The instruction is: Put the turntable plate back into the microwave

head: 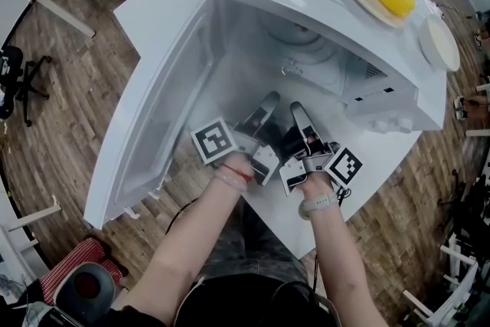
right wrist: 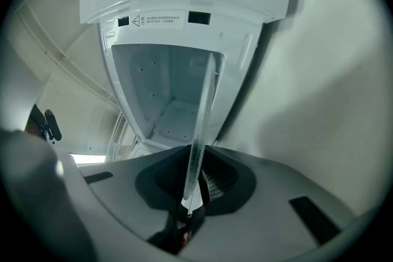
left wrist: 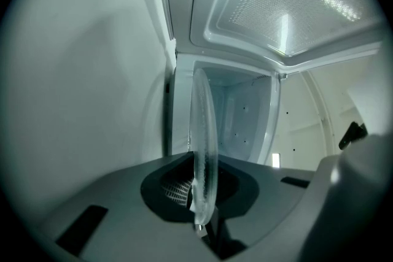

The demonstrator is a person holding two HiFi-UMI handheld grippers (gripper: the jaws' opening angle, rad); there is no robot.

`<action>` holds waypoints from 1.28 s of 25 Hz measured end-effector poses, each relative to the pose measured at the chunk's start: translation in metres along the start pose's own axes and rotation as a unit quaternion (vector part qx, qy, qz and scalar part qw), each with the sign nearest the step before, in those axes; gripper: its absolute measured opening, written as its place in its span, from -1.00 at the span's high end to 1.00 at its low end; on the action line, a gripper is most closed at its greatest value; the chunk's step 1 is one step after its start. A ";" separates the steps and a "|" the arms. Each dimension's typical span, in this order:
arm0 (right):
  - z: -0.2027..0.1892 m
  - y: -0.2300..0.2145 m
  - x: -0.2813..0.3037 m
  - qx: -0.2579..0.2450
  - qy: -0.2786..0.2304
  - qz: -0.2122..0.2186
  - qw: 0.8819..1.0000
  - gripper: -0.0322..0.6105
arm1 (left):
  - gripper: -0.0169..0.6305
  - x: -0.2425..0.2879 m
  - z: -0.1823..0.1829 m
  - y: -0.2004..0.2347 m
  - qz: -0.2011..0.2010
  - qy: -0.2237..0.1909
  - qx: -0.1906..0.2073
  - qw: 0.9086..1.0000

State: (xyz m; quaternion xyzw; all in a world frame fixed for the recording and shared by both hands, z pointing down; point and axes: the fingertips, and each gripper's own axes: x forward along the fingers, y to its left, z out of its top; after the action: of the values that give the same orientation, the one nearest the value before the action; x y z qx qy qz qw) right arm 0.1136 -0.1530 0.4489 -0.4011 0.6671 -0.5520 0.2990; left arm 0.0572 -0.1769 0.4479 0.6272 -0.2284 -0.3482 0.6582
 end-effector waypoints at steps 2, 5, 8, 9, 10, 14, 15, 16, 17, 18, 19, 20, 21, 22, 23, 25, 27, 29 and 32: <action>-0.001 0.002 -0.001 -0.003 -0.002 0.011 1.000 0.72 | 0.85 -0.001 0.000 -0.003 -0.002 0.000 0.005 1.000; 0.000 0.004 0.002 -0.012 -0.001 0.019 1.000 0.70 | 0.85 -0.001 0.003 -0.003 -0.001 -0.006 0.011 1.000; 0.002 0.004 0.008 -0.015 0.000 0.020 1.000 0.69 | 0.85 0.002 0.008 -0.003 0.003 -0.008 0.018 1.000; 0.003 0.003 0.010 -0.014 0.000 0.020 1.000 0.69 | 0.85 0.004 0.010 -0.003 0.005 -0.007 0.019 1.000; 0.004 0.003 0.012 -0.013 -0.001 0.019 1.000 0.69 | 0.85 0.005 0.011 -0.003 0.008 -0.005 0.022 1.000; 0.010 0.000 0.017 -0.003 -0.008 0.012 1.000 0.69 | 0.85 0.013 0.015 0.000 0.020 0.005 0.036 0.999; 0.012 -0.002 0.018 0.001 -0.010 0.011 1.000 0.70 | 0.85 0.015 0.016 0.002 0.020 0.005 0.037 0.999; 0.014 -0.003 0.018 0.005 -0.012 0.009 1.000 0.70 | 0.85 0.017 0.016 0.003 0.019 0.007 0.035 0.999; 0.015 -0.005 0.018 0.009 -0.013 0.007 1.000 0.70 | 0.85 0.018 0.016 0.003 0.016 0.009 0.031 0.999; 0.017 -0.006 0.019 0.014 -0.015 0.006 1.000 0.71 | 0.85 0.020 0.016 0.003 0.014 0.011 0.026 0.999; 0.018 -0.007 0.019 0.019 -0.017 0.006 1.000 0.71 | 0.85 0.022 0.016 0.002 0.010 0.012 0.019 1.000; 0.018 -0.008 0.020 0.024 -0.019 0.006 1.000 0.72 | 0.85 0.023 0.015 0.000 0.005 0.013 0.012 1.000; 0.019 -0.009 0.020 0.026 -0.019 0.007 0.999 0.72 | 0.85 0.024 0.015 -0.001 0.003 0.013 0.008 1.000; 0.019 -0.009 0.021 0.027 -0.020 0.007 0.999 0.72 | 0.85 0.025 0.016 -0.001 0.002 0.013 0.008 1.000; 0.020 -0.009 0.022 0.027 -0.020 0.007 0.999 0.72 | 0.85 0.026 0.016 -0.002 0.003 0.013 0.009 1.000; 0.020 -0.009 0.024 0.030 -0.020 0.008 0.999 0.72 | 0.85 0.027 0.018 -0.002 0.005 0.013 0.011 1.000; 0.020 -0.009 0.025 0.034 -0.020 0.007 0.999 0.73 | 0.85 0.026 0.020 0.002 0.016 0.016 0.024 0.999; 0.021 -0.010 0.026 0.038 -0.021 0.007 0.999 0.73 | 0.85 0.024 0.023 0.009 0.031 0.022 0.041 0.998; 0.023 -0.011 0.028 0.045 -0.022 0.009 0.999 0.73 | 0.84 0.027 0.022 0.004 0.022 0.024 0.034 0.999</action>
State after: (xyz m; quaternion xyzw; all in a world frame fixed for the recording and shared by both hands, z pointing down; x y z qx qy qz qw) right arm 0.1211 -0.1894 0.4556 -0.3939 0.6382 -0.5697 0.3362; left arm 0.0594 -0.2122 0.4509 0.6517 -0.2384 -0.3105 0.6497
